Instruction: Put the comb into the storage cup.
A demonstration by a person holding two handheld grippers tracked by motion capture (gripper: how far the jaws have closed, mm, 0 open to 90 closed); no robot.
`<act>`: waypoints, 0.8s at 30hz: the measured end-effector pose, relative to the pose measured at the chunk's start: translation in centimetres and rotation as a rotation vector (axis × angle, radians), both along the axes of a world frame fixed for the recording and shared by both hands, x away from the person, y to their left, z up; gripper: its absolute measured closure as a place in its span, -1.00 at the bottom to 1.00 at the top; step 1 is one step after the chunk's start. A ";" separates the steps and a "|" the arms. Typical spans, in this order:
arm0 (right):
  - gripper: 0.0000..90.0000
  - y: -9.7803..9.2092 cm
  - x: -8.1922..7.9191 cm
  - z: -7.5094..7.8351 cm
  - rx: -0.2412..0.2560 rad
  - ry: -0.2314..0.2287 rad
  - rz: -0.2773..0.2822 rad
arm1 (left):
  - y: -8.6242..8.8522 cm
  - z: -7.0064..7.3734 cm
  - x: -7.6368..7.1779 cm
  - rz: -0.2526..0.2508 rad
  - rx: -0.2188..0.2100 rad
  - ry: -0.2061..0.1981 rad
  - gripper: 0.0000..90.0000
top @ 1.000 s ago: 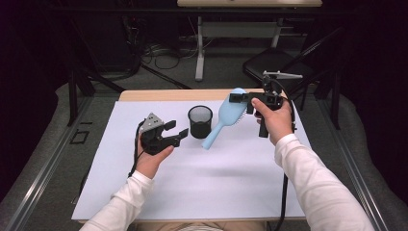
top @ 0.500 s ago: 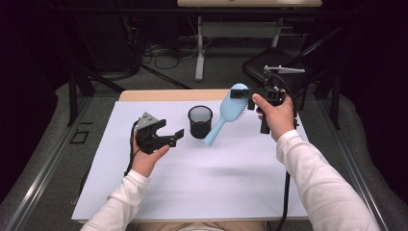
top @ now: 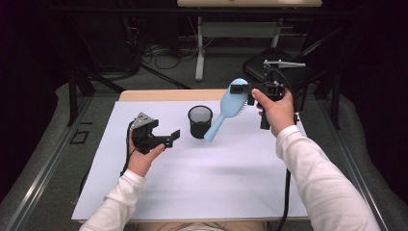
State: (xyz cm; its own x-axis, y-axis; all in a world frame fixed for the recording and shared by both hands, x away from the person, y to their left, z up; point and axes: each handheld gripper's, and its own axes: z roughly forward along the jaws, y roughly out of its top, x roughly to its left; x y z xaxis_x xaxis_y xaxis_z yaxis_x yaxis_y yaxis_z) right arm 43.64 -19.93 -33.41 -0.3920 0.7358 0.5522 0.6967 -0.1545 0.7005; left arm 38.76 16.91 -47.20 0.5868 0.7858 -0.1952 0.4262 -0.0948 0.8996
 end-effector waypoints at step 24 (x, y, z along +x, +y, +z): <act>0.11 0.2 1.1 1.6 -0.046 -0.037 -0.051 | 1.6 0.2 -0.3 0.012 -0.004 0.002 -0.99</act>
